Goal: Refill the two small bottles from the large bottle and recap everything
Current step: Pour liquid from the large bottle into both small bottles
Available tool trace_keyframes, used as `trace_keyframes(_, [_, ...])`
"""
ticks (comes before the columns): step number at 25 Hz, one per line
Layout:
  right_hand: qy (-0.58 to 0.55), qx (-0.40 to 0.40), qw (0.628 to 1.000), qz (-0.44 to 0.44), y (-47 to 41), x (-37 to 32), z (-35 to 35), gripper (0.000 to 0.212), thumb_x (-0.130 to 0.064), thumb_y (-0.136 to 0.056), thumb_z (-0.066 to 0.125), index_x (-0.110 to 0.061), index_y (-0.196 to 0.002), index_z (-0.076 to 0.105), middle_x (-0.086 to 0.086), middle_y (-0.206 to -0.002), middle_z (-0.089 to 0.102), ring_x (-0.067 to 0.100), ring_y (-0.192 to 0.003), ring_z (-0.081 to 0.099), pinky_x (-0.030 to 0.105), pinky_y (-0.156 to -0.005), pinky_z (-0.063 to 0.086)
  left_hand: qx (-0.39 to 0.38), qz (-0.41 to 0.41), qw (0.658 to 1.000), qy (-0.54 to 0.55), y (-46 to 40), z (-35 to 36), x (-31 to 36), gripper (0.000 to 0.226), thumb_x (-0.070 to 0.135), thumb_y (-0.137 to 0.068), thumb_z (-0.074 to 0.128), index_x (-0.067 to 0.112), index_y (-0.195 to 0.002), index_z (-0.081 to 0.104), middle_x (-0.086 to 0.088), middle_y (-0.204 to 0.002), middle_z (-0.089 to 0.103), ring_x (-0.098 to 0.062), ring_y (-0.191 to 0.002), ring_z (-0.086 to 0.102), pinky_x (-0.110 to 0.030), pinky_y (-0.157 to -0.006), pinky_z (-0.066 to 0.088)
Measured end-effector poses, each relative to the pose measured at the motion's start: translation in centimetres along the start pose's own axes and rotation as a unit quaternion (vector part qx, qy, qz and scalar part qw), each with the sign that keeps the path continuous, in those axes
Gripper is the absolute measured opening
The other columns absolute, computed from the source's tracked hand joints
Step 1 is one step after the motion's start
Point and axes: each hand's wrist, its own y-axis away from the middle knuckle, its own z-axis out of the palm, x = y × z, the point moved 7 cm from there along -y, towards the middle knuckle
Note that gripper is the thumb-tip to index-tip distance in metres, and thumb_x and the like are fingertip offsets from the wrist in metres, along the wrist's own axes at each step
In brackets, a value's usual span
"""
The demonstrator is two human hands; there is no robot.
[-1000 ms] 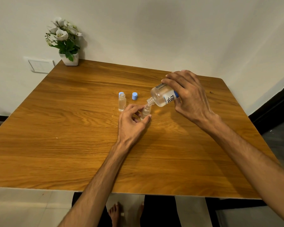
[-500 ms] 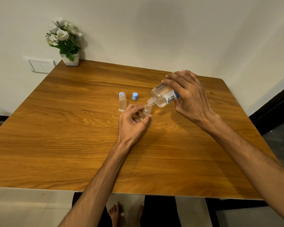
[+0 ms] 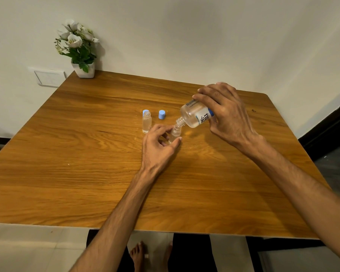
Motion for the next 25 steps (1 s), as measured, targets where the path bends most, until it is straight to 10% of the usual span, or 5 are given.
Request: trace_keyframes(25, [0.015, -0.027, 0.999, -0.021, -0.74, -0.22, -0.09, 0.052, -0.015, -0.086, 0.056, -0.007, -0.137, 0.060, 0.016, -0.139, 0.062, 0.036, -0.133, 0.054, 0.051, -0.117, 0.035, 0.010, 0.008, 1.000, 0.023, -0.05, -0.12, -0.12, 0.045, 0.032, -0.080, 0.077, 0.010, -0.119, 0.075, 0.002, -0.112, 0.068, -0.011, -0.089, 0.063, -0.029, -0.062, 0.058])
